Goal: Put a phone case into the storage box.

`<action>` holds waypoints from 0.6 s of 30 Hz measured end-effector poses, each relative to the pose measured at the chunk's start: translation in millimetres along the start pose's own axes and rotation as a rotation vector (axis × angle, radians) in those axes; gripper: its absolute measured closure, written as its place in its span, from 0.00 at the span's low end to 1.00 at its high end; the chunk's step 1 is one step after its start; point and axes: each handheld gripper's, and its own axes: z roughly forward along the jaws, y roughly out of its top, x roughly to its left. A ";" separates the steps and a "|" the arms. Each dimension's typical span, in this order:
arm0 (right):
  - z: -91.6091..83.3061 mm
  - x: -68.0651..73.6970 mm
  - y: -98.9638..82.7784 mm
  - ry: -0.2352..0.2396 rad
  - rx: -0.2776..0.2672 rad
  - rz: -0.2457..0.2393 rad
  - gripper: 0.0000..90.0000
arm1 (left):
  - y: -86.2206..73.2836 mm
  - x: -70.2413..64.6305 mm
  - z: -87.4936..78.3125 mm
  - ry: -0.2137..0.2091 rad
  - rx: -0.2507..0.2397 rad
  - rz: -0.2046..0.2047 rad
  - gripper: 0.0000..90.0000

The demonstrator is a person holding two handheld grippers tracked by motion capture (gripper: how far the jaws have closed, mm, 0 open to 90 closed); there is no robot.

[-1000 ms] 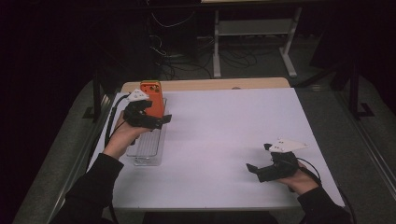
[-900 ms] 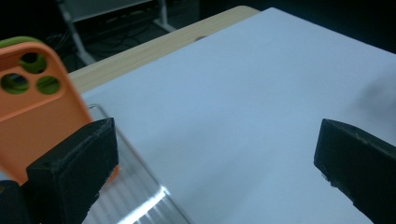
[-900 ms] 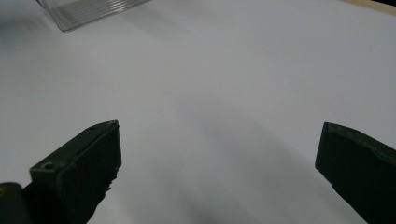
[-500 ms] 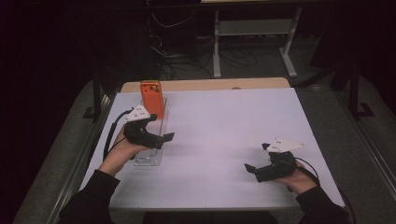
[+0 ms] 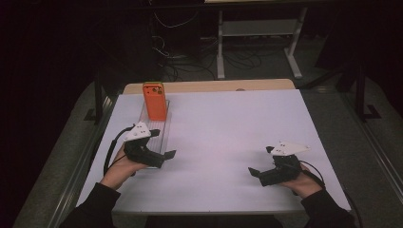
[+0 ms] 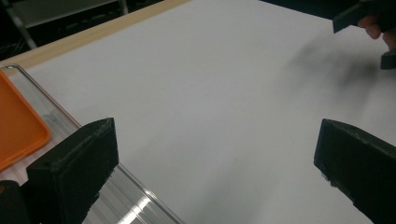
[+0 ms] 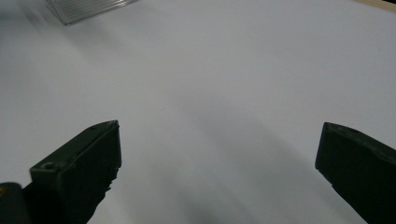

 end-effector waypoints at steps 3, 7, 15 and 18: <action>-0.3 0.3 0.0 0.000 -0.002 0.005 0.00 | -4.6 -2.5 -2.0 -0.006 -0.002 0.007 0.00; -1.2 -0.7 0.3 -0.001 -0.010 -0.004 0.00 | -12.8 -3.5 -4.8 -0.017 -0.006 0.001 0.00; -2.2 0.2 1.3 0.004 -0.015 -0.008 0.00 | -27.3 -1.1 -7.6 -0.010 0.003 -0.005 0.00; -3.0 0.5 1.6 0.003 -0.020 -0.010 0.00 | -32.5 0.1 -8.2 -0.016 0.008 -0.023 0.00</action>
